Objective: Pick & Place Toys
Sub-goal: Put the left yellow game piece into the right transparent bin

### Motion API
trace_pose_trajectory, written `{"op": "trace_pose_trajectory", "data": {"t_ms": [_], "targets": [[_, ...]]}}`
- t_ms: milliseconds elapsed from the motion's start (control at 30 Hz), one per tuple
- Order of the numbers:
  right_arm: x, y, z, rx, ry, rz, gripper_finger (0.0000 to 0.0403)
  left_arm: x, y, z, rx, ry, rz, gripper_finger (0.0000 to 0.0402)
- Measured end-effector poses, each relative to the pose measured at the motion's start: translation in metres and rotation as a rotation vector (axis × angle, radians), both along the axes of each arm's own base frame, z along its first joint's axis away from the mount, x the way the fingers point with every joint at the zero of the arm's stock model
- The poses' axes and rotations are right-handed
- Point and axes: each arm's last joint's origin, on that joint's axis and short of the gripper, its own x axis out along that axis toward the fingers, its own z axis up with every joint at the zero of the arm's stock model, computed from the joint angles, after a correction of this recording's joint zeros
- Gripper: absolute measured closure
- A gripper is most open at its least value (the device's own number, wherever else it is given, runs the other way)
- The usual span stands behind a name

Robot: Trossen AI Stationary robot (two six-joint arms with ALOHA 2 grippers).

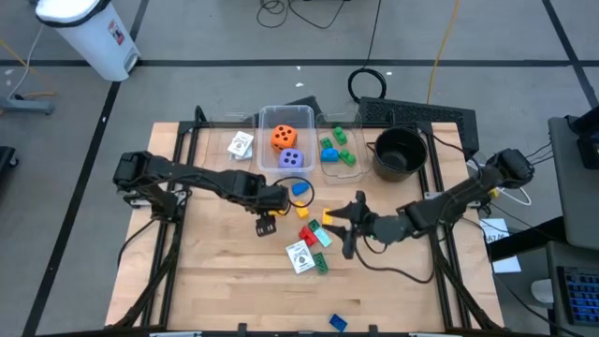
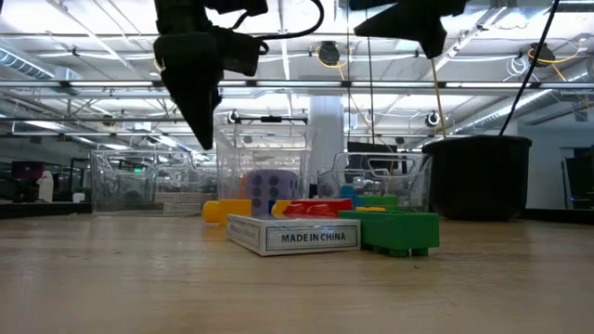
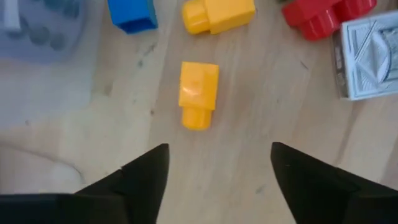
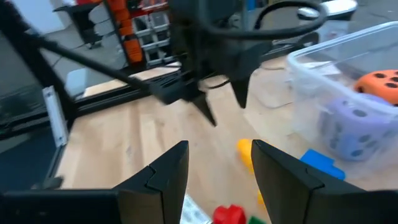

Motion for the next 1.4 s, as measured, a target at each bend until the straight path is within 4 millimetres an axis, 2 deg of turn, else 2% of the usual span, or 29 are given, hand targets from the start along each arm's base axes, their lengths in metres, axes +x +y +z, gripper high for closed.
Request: {"op": "trace_pose_trajectory", "data": {"t_ms": [167,367,667,1000,1400], "targets": [[0.006,-0.015,0.001,0.012,-0.015,-0.056,0.0236,0.001,0.004,-0.010,0.030,-0.017,-0.122,0.0081],[0.009,-0.025,0.002,0.103,-0.045,-0.117,0.0236,-0.001,0.013,-0.032,0.018,-0.058,-0.113,0.0074],[0.009,-0.026,0.002,0.116,-0.049,-0.124,0.0236,-0.009,0.024,-0.059,-0.036,-0.087,-0.083,0.0095],[0.013,-0.039,0.002,0.069,-0.037,-0.158,0.0236,-0.004,0.026,-0.066,-0.031,-0.171,-0.074,0.0100],[0.014,-0.049,0.001,-0.006,-0.003,-0.171,0.0236,0.008,0.032,-0.082,-0.030,-0.199,-0.035,0.0128]]}}
